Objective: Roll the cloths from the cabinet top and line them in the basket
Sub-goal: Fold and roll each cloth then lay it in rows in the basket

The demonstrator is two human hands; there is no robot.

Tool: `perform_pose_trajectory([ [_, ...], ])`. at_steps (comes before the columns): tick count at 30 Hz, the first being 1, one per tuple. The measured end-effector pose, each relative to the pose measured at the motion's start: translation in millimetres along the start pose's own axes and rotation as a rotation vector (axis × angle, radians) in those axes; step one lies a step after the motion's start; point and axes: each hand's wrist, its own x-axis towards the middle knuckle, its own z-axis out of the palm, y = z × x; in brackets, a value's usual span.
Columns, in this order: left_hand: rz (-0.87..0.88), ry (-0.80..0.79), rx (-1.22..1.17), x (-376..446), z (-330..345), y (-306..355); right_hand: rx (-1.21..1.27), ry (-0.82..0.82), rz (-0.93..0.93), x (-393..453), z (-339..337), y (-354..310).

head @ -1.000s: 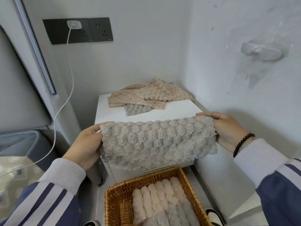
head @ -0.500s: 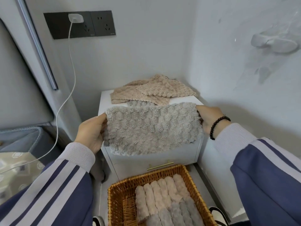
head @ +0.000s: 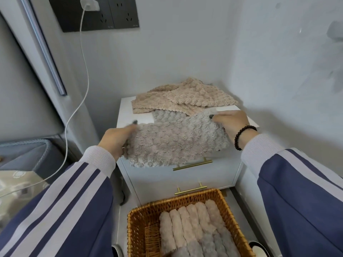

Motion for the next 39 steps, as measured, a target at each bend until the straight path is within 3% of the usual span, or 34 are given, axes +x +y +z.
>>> perform_pose_trajectory([
  [2, 0.084, 0.019, 0.132, 4, 0, -3, -0.086, -0.025, -0.037, 1, 2, 2],
  [5, 0.127, 0.070, 0.128, 11, -2, -5, -0.101, -0.038, -0.040, 2, 4, 2],
  [11, 0.357, 0.311, 0.312, 24, 0, -4, -0.188, 0.071, -0.075, 9, 7, 3],
  [20, 0.398, 0.207, 0.312, 41, 6, -7, -0.396, -0.044, -0.131, 17, 15, 9],
  [27, 0.378, 0.199, 0.366, 54, 4, -9, -0.411, -0.176, -0.144, 19, 21, 2],
  [33, 0.329, 0.139, 0.299, 65, 2, -7, -0.372, -0.204, -0.146, 34, 27, -7],
  [39, 0.295, 0.098, 0.249, 69, -4, -8, -0.380, -0.098, -0.152, 49, 29, 10],
])
